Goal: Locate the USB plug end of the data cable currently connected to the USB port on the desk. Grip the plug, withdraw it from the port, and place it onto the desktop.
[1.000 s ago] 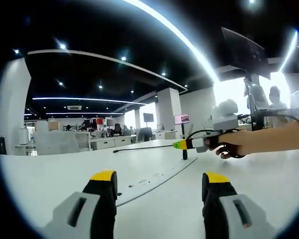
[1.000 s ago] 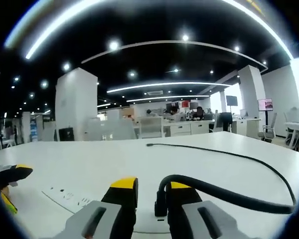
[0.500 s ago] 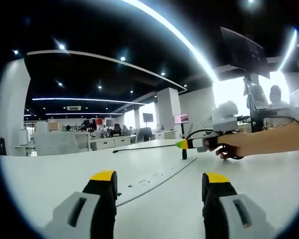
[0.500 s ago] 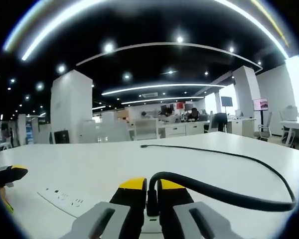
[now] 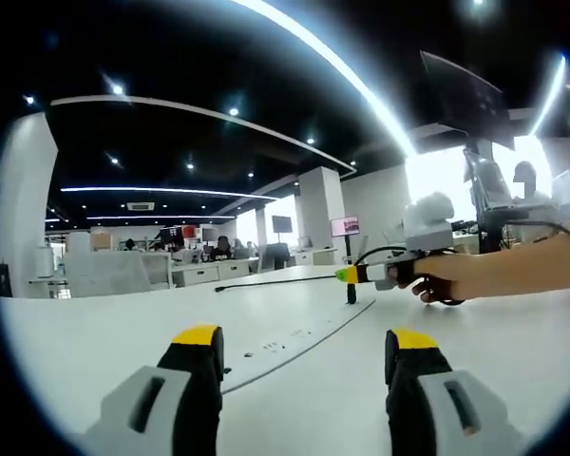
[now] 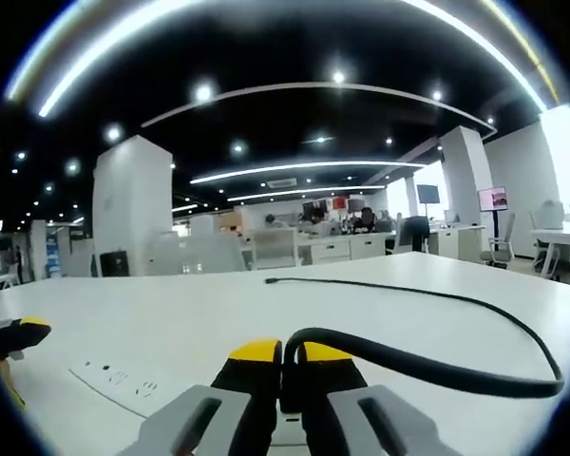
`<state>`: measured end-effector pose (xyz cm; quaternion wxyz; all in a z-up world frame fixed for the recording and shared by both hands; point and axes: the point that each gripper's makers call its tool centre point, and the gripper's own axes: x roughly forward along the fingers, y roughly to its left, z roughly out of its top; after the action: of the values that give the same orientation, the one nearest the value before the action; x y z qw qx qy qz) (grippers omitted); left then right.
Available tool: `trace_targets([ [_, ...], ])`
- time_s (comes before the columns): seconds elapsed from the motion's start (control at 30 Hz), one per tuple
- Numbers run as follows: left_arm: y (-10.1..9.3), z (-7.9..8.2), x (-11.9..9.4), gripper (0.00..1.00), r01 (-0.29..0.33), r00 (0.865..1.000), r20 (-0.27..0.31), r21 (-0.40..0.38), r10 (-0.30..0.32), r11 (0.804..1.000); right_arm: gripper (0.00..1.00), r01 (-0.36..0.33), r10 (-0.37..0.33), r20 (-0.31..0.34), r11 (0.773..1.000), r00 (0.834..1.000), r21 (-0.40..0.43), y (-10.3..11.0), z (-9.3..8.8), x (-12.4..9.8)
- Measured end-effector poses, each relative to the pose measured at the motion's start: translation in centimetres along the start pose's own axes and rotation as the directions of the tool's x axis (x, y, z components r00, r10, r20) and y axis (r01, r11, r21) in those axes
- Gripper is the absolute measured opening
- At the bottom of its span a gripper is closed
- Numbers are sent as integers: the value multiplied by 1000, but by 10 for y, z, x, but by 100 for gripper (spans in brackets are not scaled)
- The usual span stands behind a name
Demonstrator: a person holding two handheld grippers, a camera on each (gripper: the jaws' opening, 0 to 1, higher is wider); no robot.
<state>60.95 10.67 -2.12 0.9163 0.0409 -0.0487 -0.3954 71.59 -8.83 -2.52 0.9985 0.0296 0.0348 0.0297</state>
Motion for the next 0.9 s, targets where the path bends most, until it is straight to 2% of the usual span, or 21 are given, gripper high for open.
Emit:
trace_targets([
  [0.2,0,0,0,69,0,1000,-3,2,0,1000,9,16,-16,4,999,1000,-45,0,1,1],
  [0.47,1,0,0,69,-1,1000,-5,4,1,1000,8,50,-50,3,998,999,-44,1,2,1],
  [0.9,1,0,2,69,-1,1000,-8,6,1,1000,8,35,-34,9,999,999,-34,2,2,-3],
])
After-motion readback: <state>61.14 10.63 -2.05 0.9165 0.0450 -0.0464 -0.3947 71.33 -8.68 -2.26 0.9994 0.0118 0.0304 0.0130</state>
